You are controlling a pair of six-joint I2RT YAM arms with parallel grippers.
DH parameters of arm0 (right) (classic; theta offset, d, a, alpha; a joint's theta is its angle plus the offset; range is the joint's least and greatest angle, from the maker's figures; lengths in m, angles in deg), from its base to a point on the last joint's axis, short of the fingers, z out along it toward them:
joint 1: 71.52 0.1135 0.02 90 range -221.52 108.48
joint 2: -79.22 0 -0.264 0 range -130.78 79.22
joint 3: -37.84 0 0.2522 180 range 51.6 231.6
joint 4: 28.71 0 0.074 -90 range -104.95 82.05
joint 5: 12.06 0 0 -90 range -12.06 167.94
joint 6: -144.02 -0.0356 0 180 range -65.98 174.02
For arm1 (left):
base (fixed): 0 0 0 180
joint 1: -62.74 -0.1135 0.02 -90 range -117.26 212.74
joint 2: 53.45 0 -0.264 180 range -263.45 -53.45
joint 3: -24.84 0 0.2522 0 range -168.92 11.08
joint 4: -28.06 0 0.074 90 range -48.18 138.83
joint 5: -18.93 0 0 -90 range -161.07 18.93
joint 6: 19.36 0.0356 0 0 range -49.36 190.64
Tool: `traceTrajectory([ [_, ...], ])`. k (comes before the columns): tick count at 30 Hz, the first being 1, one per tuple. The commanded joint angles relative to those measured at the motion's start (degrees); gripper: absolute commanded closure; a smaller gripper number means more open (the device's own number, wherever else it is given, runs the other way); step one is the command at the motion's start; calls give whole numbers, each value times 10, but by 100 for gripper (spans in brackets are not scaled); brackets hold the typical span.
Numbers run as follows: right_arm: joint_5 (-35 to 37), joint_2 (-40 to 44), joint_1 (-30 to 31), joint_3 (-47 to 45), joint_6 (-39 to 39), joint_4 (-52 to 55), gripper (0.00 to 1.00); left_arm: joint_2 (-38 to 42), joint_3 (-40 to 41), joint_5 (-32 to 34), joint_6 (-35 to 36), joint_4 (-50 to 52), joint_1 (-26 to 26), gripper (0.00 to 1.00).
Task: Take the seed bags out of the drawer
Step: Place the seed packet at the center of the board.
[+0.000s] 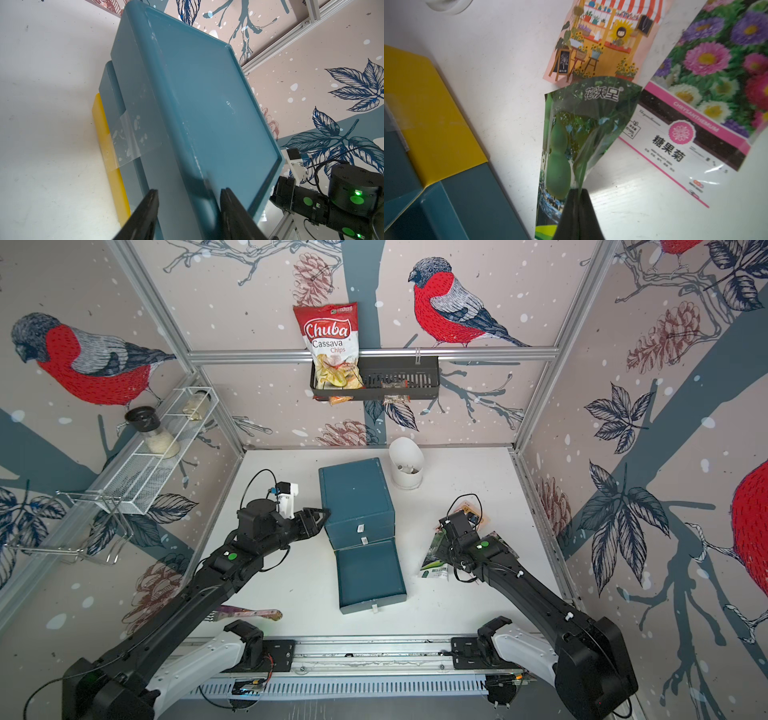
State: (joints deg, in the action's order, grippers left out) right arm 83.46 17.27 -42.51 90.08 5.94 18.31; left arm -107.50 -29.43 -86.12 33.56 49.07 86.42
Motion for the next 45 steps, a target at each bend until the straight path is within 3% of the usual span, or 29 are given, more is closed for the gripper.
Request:
traceTrajectory([
  [1, -70, -4, -5, -10, 8, -54, 100, 0, 6, 8, 15, 61, -1, 48],
  [7, -145, 12, -26, -52, -9, -95, 100, 0, 7, 15, 15, 59, -1, 48],
  [15, -254, 41, -107, -144, -32, -167, 100, -7, 9, 10, 14, 52, -1, 49],
  [21, -224, 16, -166, -139, 14, -145, 100, -5, 12, 12, 14, 51, -1, 48],
  [34, -93, -94, -194, -75, 70, -131, 100, -15, 20, 4, 10, 42, -1, 49],
  [45, -101, -188, -194, -54, 78, -182, 100, -13, 26, 6, 9, 40, -2, 49],
])
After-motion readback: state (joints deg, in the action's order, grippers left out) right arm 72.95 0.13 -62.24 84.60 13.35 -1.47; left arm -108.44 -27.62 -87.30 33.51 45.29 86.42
